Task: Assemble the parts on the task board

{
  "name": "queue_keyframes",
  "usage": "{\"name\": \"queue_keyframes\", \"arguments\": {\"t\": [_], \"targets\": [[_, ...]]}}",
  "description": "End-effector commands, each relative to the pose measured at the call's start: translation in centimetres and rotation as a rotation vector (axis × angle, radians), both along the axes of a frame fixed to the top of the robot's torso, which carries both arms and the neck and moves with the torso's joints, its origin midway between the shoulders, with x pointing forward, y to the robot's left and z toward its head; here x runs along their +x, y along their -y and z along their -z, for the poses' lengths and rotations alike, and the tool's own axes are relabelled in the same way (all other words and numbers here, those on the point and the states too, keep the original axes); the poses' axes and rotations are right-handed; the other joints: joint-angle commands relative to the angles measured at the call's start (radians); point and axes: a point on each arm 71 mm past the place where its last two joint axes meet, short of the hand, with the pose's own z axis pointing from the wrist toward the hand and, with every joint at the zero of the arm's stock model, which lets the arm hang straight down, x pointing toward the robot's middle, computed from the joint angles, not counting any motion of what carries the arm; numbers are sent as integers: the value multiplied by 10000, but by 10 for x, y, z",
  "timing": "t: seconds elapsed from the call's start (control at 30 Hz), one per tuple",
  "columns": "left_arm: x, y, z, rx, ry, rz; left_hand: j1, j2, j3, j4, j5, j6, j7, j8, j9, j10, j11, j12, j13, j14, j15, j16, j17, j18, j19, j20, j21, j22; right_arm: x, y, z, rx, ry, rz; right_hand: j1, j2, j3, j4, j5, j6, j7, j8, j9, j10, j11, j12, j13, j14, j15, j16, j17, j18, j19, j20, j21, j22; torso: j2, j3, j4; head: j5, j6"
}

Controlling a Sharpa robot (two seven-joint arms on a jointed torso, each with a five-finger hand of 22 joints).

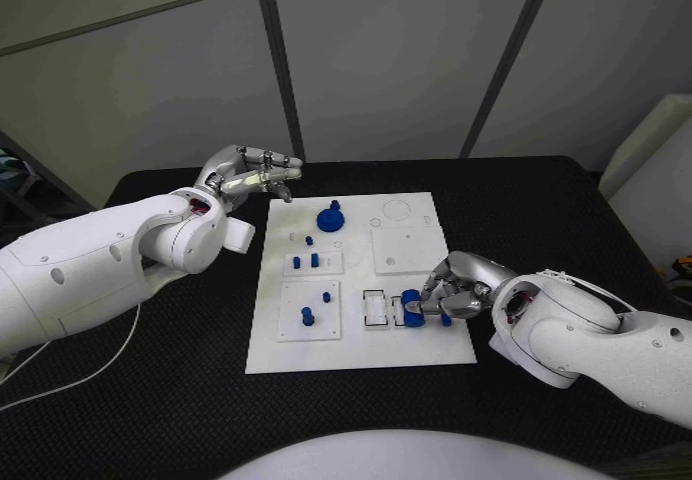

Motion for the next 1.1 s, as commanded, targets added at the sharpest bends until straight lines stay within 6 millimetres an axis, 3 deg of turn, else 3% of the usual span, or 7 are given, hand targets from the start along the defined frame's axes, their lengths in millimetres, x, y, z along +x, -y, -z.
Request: {"name": "queue_keyframes", "arguments": {"t": [0.03, 0.33, 0.73, 0.9, 1.0, 1.1], "targets": [[0, 1, -1, -67, 42, 131, 9, 93, -83, 0, -20, -34, 23, -40, -7, -66, 28, 54, 7, 34, 30, -42, -10, 131, -3, 67, -67, -16, 1, -1, 2, -421, 70, 51, -118, -6, -71, -11, -24, -85, -2, 38, 20, -38, 41, -12, -1, 953, 64, 34, 2138, -169, -4, 42, -8, -17, -4, -2, 7, -1, -11], [-1, 1, -1, -61, 23, 137, 9, 93, -83, 0, -20, -34, 23, -40, -7, -66, 28, 54, 7, 34, 30, -42, -10, 131, -3, 67, -67, -16, 2, -7, 9, -717, -37, -60, -99, -1, -126, -27, -113, -97, -5, 72, 69, -35, 42, 2, 46, 950, 67, 29, 2127, -164, -22, 49, -22, -34, -2, 0, 3, 19, -49], [-1, 1, -1, -53, -1, 146, 0, 101, -95, 10, -19, -24, 19, -33, -5, -74, 26, 67, 9, 37, 31, -54, -20, 131, -4, 69, -78, -19, -3, -13, 17, -1117, -296, -289, 488, 4, -198, -105, -149, -146, -15, 207, 264, -29, 33, 27, 187, 952, 64, 33, 2142, -165, -33, 54, -26, -19, -12, -7, -2, -20, -89], [-1, 0, -1, -49, -12, 148, 0, 101, -95, 10, -19, -24, 19, -33, -5, -74, 26, 67, 9, 37, 31, -54, -20, 131, -4, 69, -78, -19, -2, -11, 16, -1161, -158, -82, 838, 137, -196, -162, 369, -139, -36, 307, 391, -14, 11, 33, 267, 954, 46, 37, 2153, -167, -27, 40, -19, 0, -9, -4, 5, -32, -75], [-1, 0, -1, -48, -19, 153, 9, 110, -91, 8, -16, -24, 18, -32, -5, -76, 24, 70, 9, 38, 29, -57, -23, 133, -4, 68, -80, -19, -2, -8, 15, -1157, -69, 92, 1160, 275, -121, -279, 945, -128, -55, 363, 462, -5, -11, 28, 309, 956, 24, 40, 2162, -170, -13, 21, -7, 23, -15, -5, 3, -23, -71], [-1, 0, -1, -45, -22, 149, 15, 114, -89, 6, -14, -25, 17, -32, -5, -79, 23, 72, 9, 38, 28, -59, -25, 134, -3, 68, -81, -19, -3, -6, 14, -1058, 46, 232, 1453, 402, -18, -410, 1141, -85, -84, 418, 516, 39, -42, 68, 389, 961, 3, 50, 2185, -176, 4, 7, 9, 53, -11, -1, 4, -20, -64]]}}
